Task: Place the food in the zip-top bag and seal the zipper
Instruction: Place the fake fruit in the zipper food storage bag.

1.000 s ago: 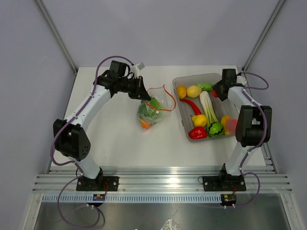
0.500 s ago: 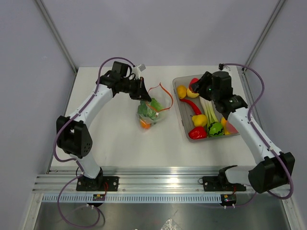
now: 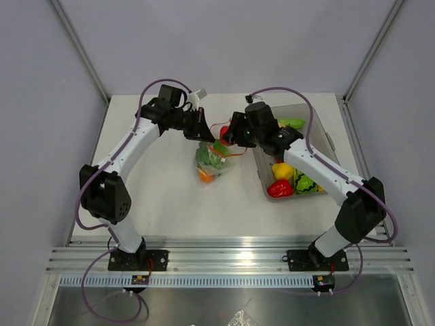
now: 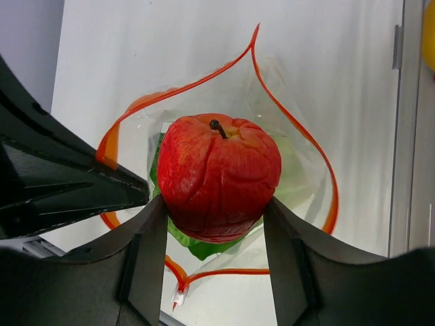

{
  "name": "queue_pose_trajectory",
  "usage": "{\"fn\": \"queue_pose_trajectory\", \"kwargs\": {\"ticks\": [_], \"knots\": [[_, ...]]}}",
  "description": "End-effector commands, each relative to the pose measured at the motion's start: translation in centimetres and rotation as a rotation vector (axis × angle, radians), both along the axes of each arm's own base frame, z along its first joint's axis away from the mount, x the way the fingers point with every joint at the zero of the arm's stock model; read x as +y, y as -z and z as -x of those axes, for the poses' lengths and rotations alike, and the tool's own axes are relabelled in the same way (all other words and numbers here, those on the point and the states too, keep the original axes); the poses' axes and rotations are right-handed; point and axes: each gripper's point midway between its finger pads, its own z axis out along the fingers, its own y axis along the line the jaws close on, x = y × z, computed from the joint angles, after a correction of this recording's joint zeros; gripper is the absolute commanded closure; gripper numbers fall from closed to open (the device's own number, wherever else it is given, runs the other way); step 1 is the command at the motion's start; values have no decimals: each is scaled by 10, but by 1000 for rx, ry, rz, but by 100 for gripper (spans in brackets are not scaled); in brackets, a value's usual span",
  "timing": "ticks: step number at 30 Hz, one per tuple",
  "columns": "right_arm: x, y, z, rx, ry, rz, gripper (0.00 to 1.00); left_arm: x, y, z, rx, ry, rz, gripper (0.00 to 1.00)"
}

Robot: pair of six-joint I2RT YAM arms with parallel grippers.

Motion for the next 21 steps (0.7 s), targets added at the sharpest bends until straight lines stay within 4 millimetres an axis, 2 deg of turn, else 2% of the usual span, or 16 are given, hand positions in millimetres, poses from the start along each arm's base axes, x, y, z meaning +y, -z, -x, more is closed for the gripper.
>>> {"fn": "queue_pose_trajectory", "kwargs": {"ticks": [1,3,4,5,8,9,14,15,16,17,18,20,21], "knots": [[12,-12,-5,-32,-24,21,53,-6,-33,-4,-95,27,41,100],[14,-14,-7,-35,-21,42,47,-7,-37,-4,-96,30,48,100],[14,-10,-4,-20,-25,61,41,-8,-40,-4,-102,32,52,100],[12,-15,-6,-34,-9,67,24,-9,-45,-4,-109,32,57,100],[4,-31,-5,-71,19,56,7,-10,-49,-4,-112,37,68,100],[3,-37,-4,-82,22,54,5,-10,-50,-4,-114,39,70,100],[-16,-62,1,-140,71,59,7,-10,-46,-4,-108,37,62,100],[-23,-73,4,-168,88,50,8,-10,-46,-4,-106,35,61,100],[-30,-71,5,-174,113,64,10,-10,-46,-4,-104,33,62,100],[-43,-74,2,-194,169,87,11,-10,-47,-4,-108,32,62,100],[-59,-78,0,-198,211,86,17,-9,-47,-4,-108,31,62,100],[-77,-69,-4,-160,256,81,22,-8,-48,-3,-112,26,62,100],[-98,-66,-14,-149,305,76,28,-8,-50,-3,-119,28,67,100]]}}
